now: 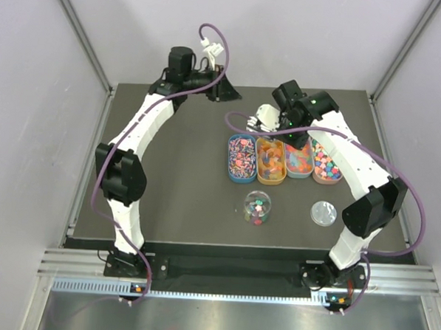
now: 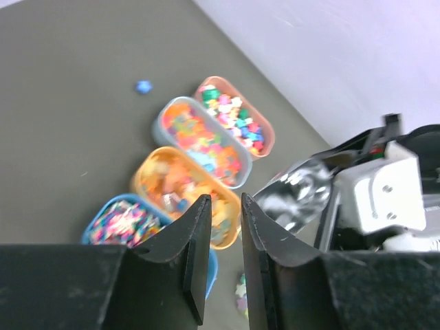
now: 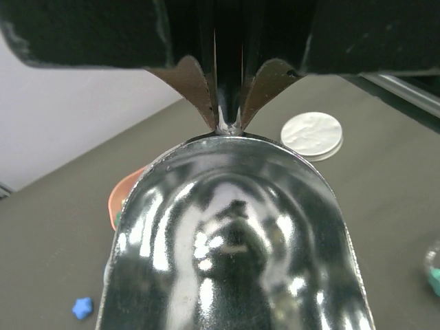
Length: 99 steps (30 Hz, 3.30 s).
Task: Pack the candies
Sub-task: Adjust the spatula, then scoop the fake candies from the storage box.
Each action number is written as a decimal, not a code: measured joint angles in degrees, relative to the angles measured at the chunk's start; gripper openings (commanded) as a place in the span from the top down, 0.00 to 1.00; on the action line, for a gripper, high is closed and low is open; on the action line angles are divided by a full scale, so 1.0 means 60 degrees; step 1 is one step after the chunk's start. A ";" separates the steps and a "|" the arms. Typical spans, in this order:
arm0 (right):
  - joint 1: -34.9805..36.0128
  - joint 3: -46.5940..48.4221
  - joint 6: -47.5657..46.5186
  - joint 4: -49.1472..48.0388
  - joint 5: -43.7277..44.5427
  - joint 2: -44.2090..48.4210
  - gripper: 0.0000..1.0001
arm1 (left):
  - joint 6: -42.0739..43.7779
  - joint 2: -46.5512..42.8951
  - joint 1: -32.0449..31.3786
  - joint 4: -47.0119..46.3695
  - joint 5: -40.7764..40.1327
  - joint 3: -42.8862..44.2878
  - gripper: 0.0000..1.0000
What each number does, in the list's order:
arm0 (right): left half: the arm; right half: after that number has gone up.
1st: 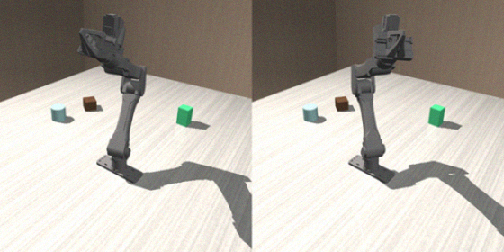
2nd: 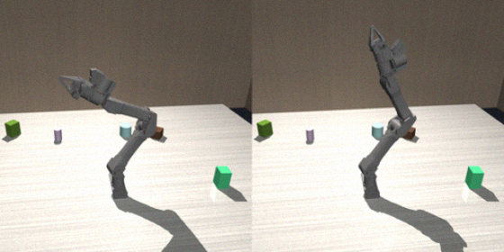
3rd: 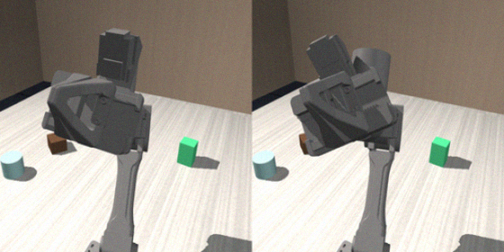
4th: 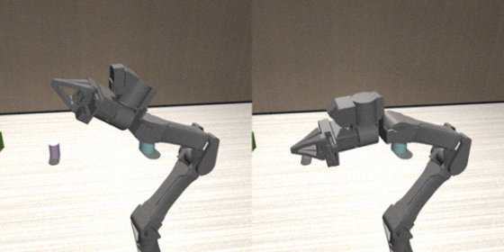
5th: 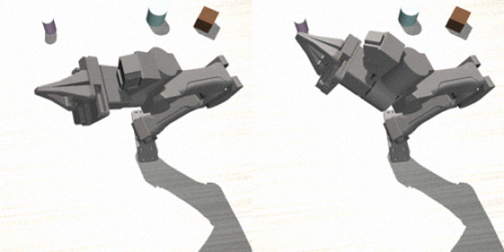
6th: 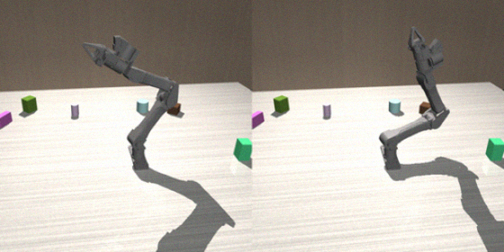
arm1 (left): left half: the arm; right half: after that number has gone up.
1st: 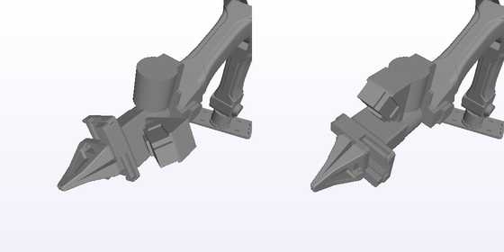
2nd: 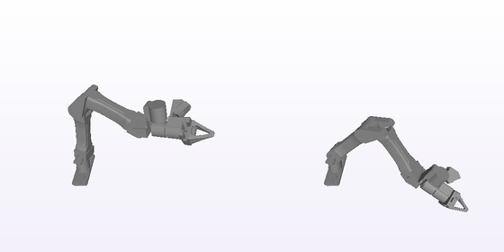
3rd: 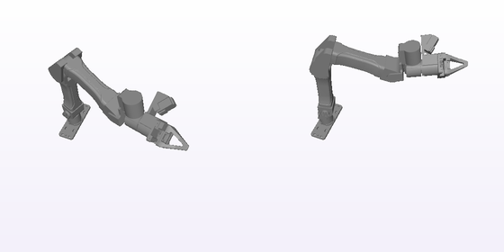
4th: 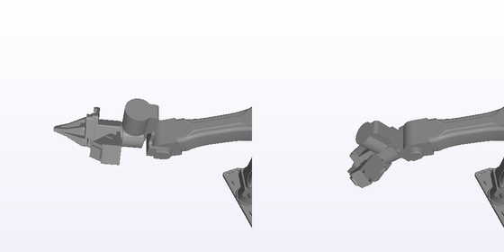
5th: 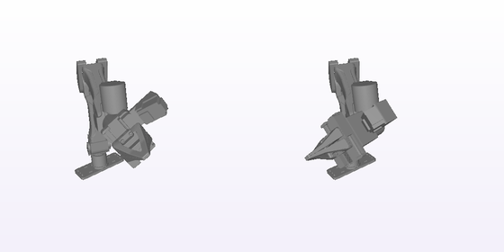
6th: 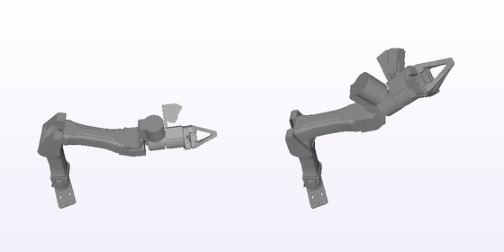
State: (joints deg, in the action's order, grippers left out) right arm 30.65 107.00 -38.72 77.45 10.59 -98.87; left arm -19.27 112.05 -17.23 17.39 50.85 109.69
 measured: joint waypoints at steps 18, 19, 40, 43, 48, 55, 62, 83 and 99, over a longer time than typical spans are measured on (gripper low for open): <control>0.0138 0.0648 0.0543 0.0317 -0.0280 -0.0073 1.00 | -0.0015 0.0412 -0.1177 -0.0033 0.0135 -0.0703 0.76; 0.0138 0.0750 0.0546 0.0339 -0.0284 -0.0073 1.00 | 0.0018 0.0412 -0.1173 0.0015 0.0076 -0.0754 0.76; 0.0178 0.2685 0.1122 0.0539 -0.0663 -0.0062 1.00 | 0.0175 0.0736 -0.1439 0.0186 -0.0131 -0.0630 0.73; 0.0178 0.2583 0.1257 0.0412 -0.0681 -0.0047 1.00 | 0.0448 0.0820 -0.1424 0.0539 -0.0499 -0.0455 0.70; 0.0113 0.1840 0.1490 0.0288 -0.0688 -0.0033 1.00 | 0.1188 0.0226 -0.1056 0.0747 -0.1410 -0.1075 0.69; -0.0375 0.0772 0.1847 0.0262 -0.0849 -0.0215 1.00 | 0.1891 -0.1002 0.0051 0.0965 -0.2528 -0.3249 0.70; -0.0554 -0.0157 0.2973 0.0175 -0.0947 -0.0510 1.00 | 0.1435 -0.1089 -0.0149 0.0714 -0.2820 -0.5340 0.71; -0.0637 -0.1515 0.5741 0.0146 -0.2976 -0.1351 1.00 | 0.1239 -0.1064 -0.0208 0.0178 -0.3705 -0.5807 0.72; -0.0856 -0.2783 0.7257 -0.0142 -0.2623 -0.1424 1.00 | 0.1206 0.0022 -0.0215 0.0109 -0.3796 -0.5136 0.72</control>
State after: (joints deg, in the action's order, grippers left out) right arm 25.52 90.30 4.82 76.60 -5.15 -107.42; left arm -12.03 112.18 -18.52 18.04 28.08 78.87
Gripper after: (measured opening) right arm 0.120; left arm 0.278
